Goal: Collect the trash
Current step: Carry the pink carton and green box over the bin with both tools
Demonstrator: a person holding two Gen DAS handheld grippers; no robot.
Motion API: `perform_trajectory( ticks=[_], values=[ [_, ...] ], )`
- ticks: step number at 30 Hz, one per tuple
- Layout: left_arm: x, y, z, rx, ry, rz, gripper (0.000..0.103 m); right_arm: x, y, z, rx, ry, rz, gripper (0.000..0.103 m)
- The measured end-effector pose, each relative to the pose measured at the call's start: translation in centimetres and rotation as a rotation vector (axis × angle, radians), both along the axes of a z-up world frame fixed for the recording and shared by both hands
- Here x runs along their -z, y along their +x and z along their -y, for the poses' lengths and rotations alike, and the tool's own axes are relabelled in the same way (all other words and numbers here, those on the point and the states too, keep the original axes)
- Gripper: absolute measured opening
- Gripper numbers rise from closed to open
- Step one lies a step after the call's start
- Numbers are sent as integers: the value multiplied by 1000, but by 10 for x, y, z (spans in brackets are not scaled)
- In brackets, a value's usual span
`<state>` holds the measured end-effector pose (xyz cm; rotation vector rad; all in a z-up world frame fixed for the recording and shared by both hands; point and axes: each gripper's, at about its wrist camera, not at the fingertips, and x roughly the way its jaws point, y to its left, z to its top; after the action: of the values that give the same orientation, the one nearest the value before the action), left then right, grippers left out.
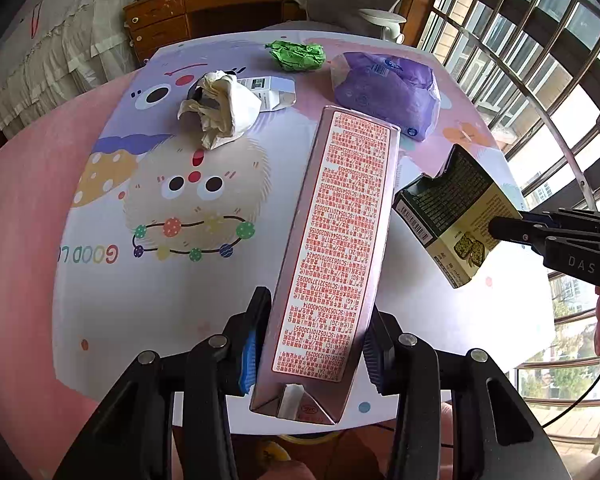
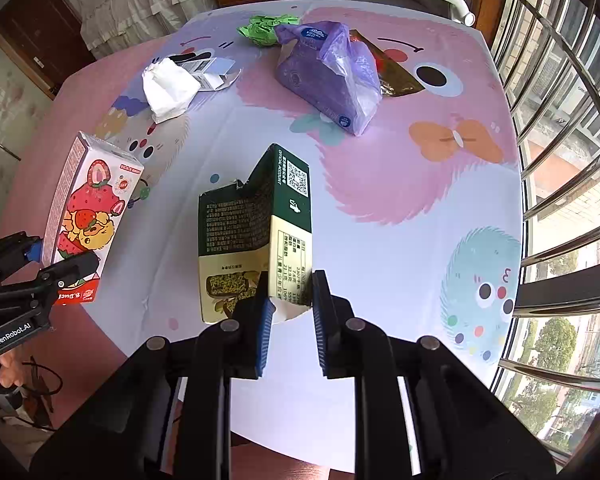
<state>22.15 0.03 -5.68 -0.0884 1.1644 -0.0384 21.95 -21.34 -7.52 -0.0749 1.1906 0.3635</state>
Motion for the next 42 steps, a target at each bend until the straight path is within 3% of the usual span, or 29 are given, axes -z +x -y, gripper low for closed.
perform_trajectory(
  ticks=[13, 25, 33, 42],
  values=[
    [-5, -129, -79, 92, -38, 40, 41, -33, -154, -56, 294, 65, 121, 15],
    [38, -226, -79, 166, -106, -44, 41, 8, -285, -82, 376, 32, 21, 15],
    [96, -245, -58, 149, -114, -129, 41, 82, -306, -68, 423, 21, -87, 16],
    [229, -253, -34, 130, -116, -313, 41, 214, -306, -60, 464, -30, -199, 16]
  ],
)
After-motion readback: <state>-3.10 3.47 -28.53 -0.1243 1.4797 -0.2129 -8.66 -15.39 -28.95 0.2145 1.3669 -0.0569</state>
